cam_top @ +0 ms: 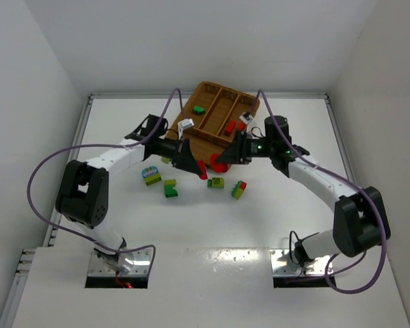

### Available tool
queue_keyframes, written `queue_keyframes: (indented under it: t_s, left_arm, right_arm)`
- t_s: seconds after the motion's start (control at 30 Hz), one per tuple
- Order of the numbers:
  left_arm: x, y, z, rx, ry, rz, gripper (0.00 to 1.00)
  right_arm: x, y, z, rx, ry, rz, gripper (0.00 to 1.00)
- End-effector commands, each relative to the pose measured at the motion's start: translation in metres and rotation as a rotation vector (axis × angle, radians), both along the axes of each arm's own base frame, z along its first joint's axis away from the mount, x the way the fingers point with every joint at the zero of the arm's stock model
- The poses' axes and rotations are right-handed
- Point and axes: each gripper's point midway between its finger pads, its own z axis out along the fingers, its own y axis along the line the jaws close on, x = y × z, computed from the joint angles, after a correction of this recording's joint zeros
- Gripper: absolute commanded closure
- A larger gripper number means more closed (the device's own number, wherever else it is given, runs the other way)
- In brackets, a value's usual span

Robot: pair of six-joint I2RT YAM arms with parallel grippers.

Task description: Sort the legos into containers by color

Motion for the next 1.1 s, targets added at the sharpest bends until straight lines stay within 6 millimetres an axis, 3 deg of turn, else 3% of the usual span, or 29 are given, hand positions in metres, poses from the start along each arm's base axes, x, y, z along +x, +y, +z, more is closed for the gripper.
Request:
queue_keyframes:
  t_s: [0.0,0.13,0.3,0.33,0.37,0.47,0.5,0.57,0.67,0.7,0.73,0.77,0.83,0.87,0.97,1.0,1.03,1.07]
  left_arm:
    - [0.019,0.006,0.007,-0.008,-0.029,0.040,1.00]
    - [0.040,0.013,-0.002,0.066,0.012,0.148,1.00]
    - [0.096,0.045,-0.019,0.272,0.038,0.465,1.00]
    - [0.096,0.053,-0.025,0.351,0.070,0.506,1.00]
    - [0.120,0.066,-0.021,0.440,0.004,0.614,1.00]
    - [0.148,0.091,-0.016,0.606,-0.057,0.783,1.00]
    - [0.153,0.093,-0.018,0.642,-0.063,0.803,1.00]
    - [0.168,0.097,-0.016,0.692,-0.090,0.849,1.00]
    - [0.177,0.087,-0.017,0.701,-0.083,0.857,1.00]
    - [0.184,0.081,-0.007,0.685,-0.097,0.871,1.00]
    - [0.189,0.081,-0.005,0.685,-0.105,0.880,1.00]
    - [0.190,0.076,-0.003,0.680,-0.099,0.876,1.00]
    - [0.203,0.071,0.004,0.688,-0.125,0.897,1.00]
    - [0.206,0.067,0.013,0.690,-0.136,0.898,1.00]
    - [0.212,0.062,0.014,0.689,-0.133,0.903,1.00]
    - [0.215,0.061,0.020,0.677,-0.145,0.909,1.00]
    - [0.217,0.060,0.018,0.677,-0.135,0.913,1.00]
    - [0.217,0.054,0.023,0.667,-0.146,0.906,1.00]
  right_arm:
    - [0.019,-0.026,0.014,-0.033,-0.073,-0.097,0.85]
    - [0.021,-0.043,0.009,-0.088,-0.068,-0.140,0.85]
    - [0.056,-0.086,-0.015,-0.309,-0.013,-0.426,0.84]
    - [0.058,-0.093,-0.023,-0.352,0.012,-0.459,0.84]
    - [0.069,-0.104,-0.023,-0.395,0.002,-0.540,0.84]
    - [0.088,-0.122,-0.020,-0.463,0.009,-0.646,0.84]
    - [0.095,-0.124,-0.028,-0.493,0.030,-0.658,0.84]
    - [0.111,-0.132,-0.019,-0.543,0.033,-0.709,0.84]
    - [0.139,-0.137,-0.021,-0.604,0.038,-0.751,0.84]
    - [0.146,-0.137,-0.023,-0.611,0.037,-0.759,0.84]
    - [0.159,-0.138,-0.013,-0.610,0.012,-0.787,0.84]
    - [0.167,-0.139,-0.028,-0.643,0.040,-0.788,0.84]
    - [0.188,-0.138,-0.021,-0.643,0.015,-0.818,0.84]
    - [0.203,-0.136,-0.026,-0.655,0.021,-0.822,0.84]
    - [0.223,-0.131,-0.038,-0.668,0.036,-0.816,0.83]
    - [0.234,-0.129,-0.030,-0.661,0.020,-0.829,0.83]
    - [0.242,-0.128,-0.049,-0.687,0.035,-0.813,0.83]
    - [0.246,-0.127,-0.054,-0.694,0.043,-0.809,0.83]
